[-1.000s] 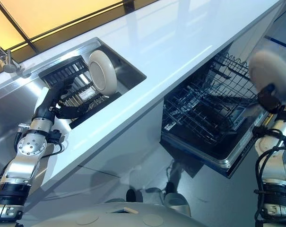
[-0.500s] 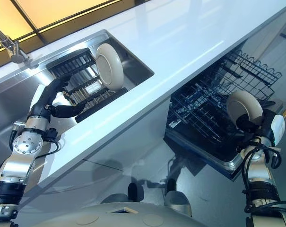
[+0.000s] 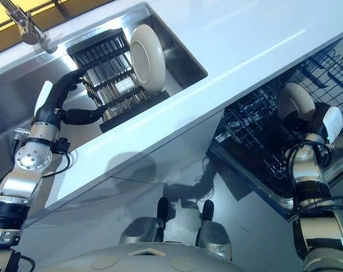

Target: Pick up plates and place into dishwasher.

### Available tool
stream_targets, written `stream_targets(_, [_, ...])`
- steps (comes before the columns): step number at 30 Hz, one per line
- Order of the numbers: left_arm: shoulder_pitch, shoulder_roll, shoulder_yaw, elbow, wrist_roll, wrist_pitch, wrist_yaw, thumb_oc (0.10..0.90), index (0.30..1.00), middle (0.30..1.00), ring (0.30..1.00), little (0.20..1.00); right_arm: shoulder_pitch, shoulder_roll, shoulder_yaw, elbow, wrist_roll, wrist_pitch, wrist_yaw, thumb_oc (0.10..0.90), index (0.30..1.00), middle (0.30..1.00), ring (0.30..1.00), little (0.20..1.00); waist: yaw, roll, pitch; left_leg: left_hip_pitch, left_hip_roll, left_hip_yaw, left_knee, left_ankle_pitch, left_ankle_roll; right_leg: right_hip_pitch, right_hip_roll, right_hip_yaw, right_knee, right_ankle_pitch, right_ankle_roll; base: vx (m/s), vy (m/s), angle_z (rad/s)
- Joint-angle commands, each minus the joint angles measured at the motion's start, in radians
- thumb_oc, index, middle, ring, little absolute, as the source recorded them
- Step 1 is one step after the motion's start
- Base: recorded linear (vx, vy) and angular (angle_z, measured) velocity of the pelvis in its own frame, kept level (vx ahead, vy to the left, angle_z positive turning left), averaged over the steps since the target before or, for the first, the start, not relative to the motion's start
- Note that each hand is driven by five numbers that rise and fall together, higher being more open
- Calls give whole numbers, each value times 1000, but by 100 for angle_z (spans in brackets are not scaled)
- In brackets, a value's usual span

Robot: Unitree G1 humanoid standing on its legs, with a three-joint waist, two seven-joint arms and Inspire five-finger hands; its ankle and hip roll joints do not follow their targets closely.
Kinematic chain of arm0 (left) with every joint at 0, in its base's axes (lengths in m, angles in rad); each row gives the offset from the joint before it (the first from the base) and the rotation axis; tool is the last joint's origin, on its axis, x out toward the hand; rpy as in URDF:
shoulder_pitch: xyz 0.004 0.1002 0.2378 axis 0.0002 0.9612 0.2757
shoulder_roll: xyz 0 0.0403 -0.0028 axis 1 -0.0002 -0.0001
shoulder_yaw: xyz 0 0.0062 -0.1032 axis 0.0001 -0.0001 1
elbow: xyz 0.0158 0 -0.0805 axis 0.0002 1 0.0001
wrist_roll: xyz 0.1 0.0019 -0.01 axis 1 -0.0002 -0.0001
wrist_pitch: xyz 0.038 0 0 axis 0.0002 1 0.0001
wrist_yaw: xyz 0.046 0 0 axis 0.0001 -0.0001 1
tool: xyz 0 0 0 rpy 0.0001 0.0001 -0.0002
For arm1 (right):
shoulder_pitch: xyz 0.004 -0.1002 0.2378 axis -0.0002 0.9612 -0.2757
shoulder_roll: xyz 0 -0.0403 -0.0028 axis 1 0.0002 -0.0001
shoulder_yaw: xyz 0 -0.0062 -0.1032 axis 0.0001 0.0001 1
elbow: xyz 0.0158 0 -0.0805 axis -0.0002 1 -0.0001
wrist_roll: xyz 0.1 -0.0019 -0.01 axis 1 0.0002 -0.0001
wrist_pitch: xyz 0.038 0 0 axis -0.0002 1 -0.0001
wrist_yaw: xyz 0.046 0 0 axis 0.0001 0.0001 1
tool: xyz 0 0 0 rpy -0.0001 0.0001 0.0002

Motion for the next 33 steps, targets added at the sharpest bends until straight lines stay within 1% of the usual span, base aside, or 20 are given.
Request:
stream_targets(1, [-86,106,-8,-2,-25,-82,66,800,900,900,900,900,-71,-89,91,60,-26,47,62,100,300,300,300,200,30,6,-30,-115,-78,11,78,-37,45,-114,5,3,261,-127,33,-35,-41,10])
stream_targets(3, [-105,120,-15,-12,-39,-82,66,800,900,900,900,900,-101,-101,107,139,-26,75,114,100,300,300,300,200,39,10,-15,-129,-79,4,88,-36,44,-123,4,-1,267,-132,29,-48,-40,3])
stream_targets(6, [-131,136,-23,-18,-57,-80,65,800,900,900,900,900,-132,-116,129,214,-21,97,168,100,300,300,300,200,48,13,2,-144,-80,-4,97,-32,44,-130,4,-6,274,-134,23,-26,-32,9])
stream_targets(9, [-149,145,-29,-19,-64,-79,58,800,900,900,900,900,-155,-123,145,285,-42,103,204,103,302,302,302,203,56,11,12,-151,-80,-7,103,-31,44,-135,4,-8,279,-135,20,-1,-35,4])
stream_targets(10, [-155,148,-31,-18,-65,-80,52,800,900,900,900,900,-161,-128,153,311,-49,109,219,375,535,535,535,475,58,10,15,-151,-79,-8,103,-31,44,-135,4,-10,279,-134,20,5,-33,3])
stream_targets(11, [-156,152,-31,-21,-67,-80,47,800,900,900,900,900,-164,-133,160,326,-59,115,230,734,844,844,844,834,61,9,18,-151,-80,-10,102,-29,44,-134,5,-10,278,-133,20,5,-33,4])
stream_targets(12, [-156,154,-30,-22,-68,-81,43,800,900,900,900,900,-167,-137,165,333,-72,120,235,800,900,900,900,900,62,8,19,-152,-80,-11,102,-28,44,-134,6,-10,277,-132,19,0,-23,5])
stream_targets(15, [-149,165,-25,-30,-79,-78,43,800,900,900,900,900,-166,-152,178,308,-74,141,255,800,900,900,900,900,60,3,21,-148,-79,-9,96,-25,44,-131,9,-8,272,-129,20,1,-6,5])
stream_targets(18, [-131,158,-15,-30,-74,-83,40,800,900,900,900,900,-152,-149,173,271,-92,166,261,800,900,900,900,900,57,-3,17,-136,-77,-5,88,-27,44,-124,11,-3,265,-128,23,2,2,2])
stream_targets(21, [-120,152,-10,-34,-67,-81,31,800,900,900,900,900,-141,-148,165,266,-73,155,262,800,900,900,900,900,55,-9,9,-121,-75,-2,80,-28,45,-113,13,1,257,-124,27,25,6,-1])
stream_targets(24, [-93,150,6,-45,-65,-81,24,800,900,900,900,900,-105,-151,136,193,-20,150,272,800,900,900,900,900,49,-17,0,-104,-73,3,74,-30,45,-99,14,6,251,-120,31,49,19,-5])
stream_targets(27, [-75,136,14,-49,-50,-80,22,800,900,900,900,900,-83,-143,111,103,58,98,259,800,900,900,900,900,42,-24,-13,-83,-71,5,65,-33,45,-83,16,11,242,-117,33,54,28,-11])
stream_targets(29, [-56,124,21,-48,-37,-82,28,800,900,900,900,900,-52,-132,96,-19,110,85,226,800,900,900,900,900,33,-29,-24,-69,-69,9,60,-34,44,-74,18,15,237,-114,35,55,39,-14])
stream_targets(31, [-20,104,42,-45,-21,-95,34,800,900,900,900,900,8,-111,43,-161,126,54,196,800,900,900,900,900,18,-33,-36,-57,-68,14,56,-38,44,-66,21,21,229,-112,37,51,44,-6])
stream_targets(33, [12,84,63,-46,-6,-103,38,800,900,900,900,900,76,-87,-15,-265,137,17,184,800,900,900,900,900,7,-37,-47,-47,-67,20,55,-43,46,-58,24,28,223,-112,39,45,53,-5])
